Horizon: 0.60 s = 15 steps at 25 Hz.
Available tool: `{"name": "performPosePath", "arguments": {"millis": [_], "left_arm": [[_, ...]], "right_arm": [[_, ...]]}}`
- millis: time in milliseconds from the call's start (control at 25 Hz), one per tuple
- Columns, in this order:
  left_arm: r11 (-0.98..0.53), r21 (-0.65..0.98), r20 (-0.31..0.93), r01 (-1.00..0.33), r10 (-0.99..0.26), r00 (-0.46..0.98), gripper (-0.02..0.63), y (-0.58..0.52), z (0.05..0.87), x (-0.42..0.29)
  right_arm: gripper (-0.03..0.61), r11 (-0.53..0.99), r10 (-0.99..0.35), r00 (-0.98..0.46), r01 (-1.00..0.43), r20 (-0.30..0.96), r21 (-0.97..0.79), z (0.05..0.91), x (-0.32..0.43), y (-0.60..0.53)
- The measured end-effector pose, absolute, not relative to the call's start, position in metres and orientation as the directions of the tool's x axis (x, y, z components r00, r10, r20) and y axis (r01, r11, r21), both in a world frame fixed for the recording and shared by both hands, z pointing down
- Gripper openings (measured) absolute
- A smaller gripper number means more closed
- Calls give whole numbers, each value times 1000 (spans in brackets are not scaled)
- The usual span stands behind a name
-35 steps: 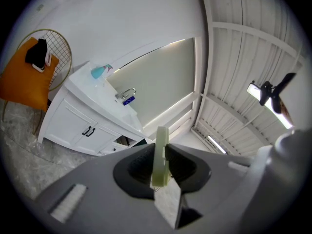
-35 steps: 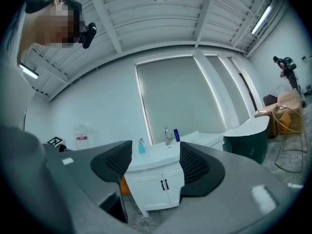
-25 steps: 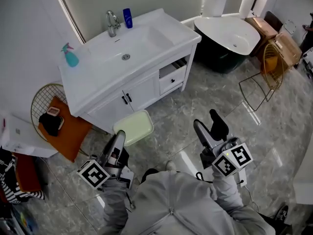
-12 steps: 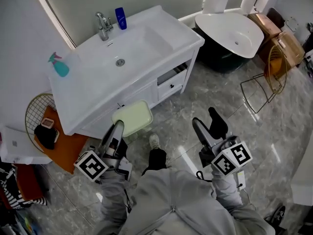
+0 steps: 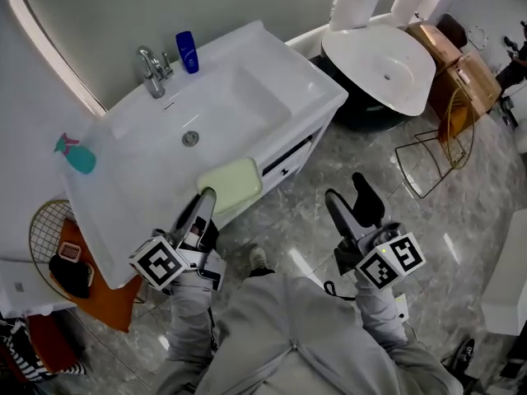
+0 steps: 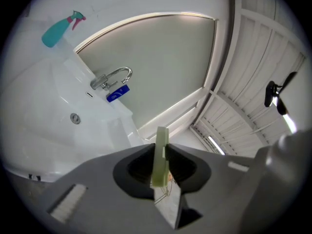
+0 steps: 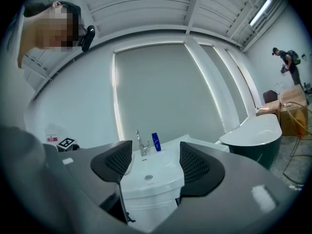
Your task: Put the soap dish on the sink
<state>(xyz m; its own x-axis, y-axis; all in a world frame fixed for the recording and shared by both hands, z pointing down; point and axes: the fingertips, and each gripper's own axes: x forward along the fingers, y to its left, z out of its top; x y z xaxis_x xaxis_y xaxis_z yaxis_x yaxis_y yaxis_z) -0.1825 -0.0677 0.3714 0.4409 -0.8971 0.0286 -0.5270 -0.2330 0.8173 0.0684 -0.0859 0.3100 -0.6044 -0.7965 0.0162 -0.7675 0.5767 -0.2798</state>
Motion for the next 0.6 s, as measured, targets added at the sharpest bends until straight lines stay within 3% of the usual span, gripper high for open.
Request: {"name": "performPosePath", "arguments": {"millis": [600], "left_arm": [[-242, 803, 67, -545, -871, 487, 123, -201, 372, -192]], "right_arm": [[308, 532, -829, -560, -799, 23, -279, 309, 57, -202]]}}
